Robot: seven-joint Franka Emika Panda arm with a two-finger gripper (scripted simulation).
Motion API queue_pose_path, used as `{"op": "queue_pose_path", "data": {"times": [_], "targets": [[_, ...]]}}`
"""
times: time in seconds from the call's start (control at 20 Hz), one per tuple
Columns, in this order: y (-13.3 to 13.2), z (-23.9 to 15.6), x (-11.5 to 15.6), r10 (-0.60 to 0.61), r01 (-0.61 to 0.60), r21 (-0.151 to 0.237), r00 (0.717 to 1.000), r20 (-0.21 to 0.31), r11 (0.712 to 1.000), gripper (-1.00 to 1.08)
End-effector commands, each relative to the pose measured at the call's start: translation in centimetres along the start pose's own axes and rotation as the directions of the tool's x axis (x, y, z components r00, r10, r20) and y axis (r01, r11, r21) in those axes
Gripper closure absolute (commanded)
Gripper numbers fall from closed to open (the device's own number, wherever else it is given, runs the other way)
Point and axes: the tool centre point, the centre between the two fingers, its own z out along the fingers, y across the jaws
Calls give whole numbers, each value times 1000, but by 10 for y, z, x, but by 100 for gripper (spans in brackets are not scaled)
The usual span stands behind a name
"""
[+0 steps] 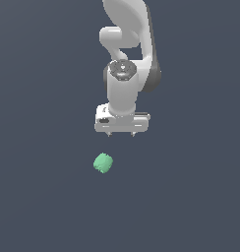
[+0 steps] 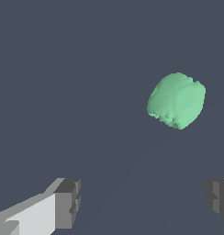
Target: Pick up the object and move it to a goal position.
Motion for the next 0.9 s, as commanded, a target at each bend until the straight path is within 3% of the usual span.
{"op": "queue_pose_path", "data": {"times": [0.0,0.45,0.85], "targets": [[0,0,0,0,0,0,1000,0,1000,-92],[5,-13,0,-19,19,-23,1000,-13,1000,-92],[9,-9,5,13,-14,-18,1000,-13,1000,-92]]}}
